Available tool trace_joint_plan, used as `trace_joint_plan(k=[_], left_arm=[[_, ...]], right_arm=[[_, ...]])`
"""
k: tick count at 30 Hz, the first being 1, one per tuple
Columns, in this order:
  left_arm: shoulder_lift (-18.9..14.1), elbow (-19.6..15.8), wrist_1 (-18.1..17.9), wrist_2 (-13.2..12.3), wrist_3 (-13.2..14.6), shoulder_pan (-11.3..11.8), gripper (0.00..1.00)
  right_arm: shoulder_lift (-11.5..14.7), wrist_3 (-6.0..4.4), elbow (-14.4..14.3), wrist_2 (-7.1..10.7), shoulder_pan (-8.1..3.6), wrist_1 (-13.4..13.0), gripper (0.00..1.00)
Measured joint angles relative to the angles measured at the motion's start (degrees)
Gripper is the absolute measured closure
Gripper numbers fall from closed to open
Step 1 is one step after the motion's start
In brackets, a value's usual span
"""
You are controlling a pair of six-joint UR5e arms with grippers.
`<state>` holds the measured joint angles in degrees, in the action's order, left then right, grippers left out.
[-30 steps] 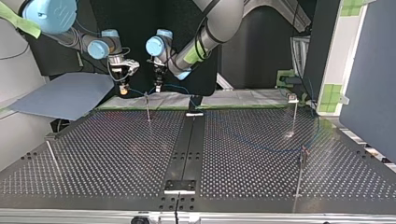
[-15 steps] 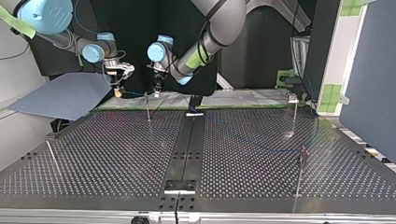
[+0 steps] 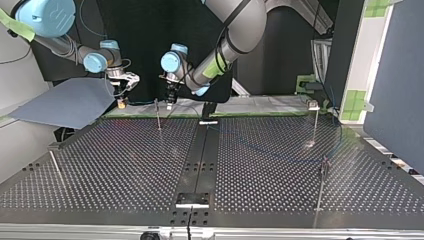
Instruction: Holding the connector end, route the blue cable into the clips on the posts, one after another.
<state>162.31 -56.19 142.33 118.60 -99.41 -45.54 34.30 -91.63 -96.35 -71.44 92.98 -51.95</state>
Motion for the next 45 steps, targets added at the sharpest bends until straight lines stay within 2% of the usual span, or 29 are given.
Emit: trace_joint_plan(k=[11, 17, 20, 26, 29, 33, 39, 42, 45], left_arm=[[-0.02, 0.08, 1.15, -0.07, 0.44, -1.03, 1.0], [0.23, 0.08, 1.63, 0.0, 0.99, -1.46, 1.0], [1.43, 0.52, 2.61, 0.06, 1.04, -1.6, 1.0], [4.48, 1.52, 4.04, 0.14, 1.12, -1.78, 1.0], [4.91, 1.61, 4.62, 0.25, 1.21, -2.15, 1.0], [4.97, 1.62, 4.99, 0.56, 1.38, -3.02, 1.0], [4.9, 2.5, 4.71, 1.3, 1.33, -4.7, 1.0], [4.88, 3.1, 4.92, 1.7, 1.14, -5.06, 1.0], [4.84, 3.59, 5.67, 2.65, 0.74, -5.02, 1.0]], right_arm=[[-0.28, 1.13, 0.18, -0.64, -0.01, 1.53, 1.0], [-2.09, 2.18, 0.2, -0.88, 0.13, 1.47, 1.0], [-2.98, 2.86, 0.19, -1.11, 0.19, 1.52, 1.0], [-3.52, 5.24, 0.1, -2.13, 0.22, 3.04, 1.0], [-3.51, 6.92, -0.2, -2.07, 0.12, 4.64, 1.0], [-3.5, 9.6, -0.88, -1.07, -0.02, 6.33, 1.0], [-3.27, 12.34, -1.27, 1.58, -0.03, 6.86, 1.0], [-2.76, 12.95, -1.31, 2.87, -0.06, 7.18, 1.0], [-2.21, 13.08, -1.31, 3.77, -0.11, 7.32, 1.0]])
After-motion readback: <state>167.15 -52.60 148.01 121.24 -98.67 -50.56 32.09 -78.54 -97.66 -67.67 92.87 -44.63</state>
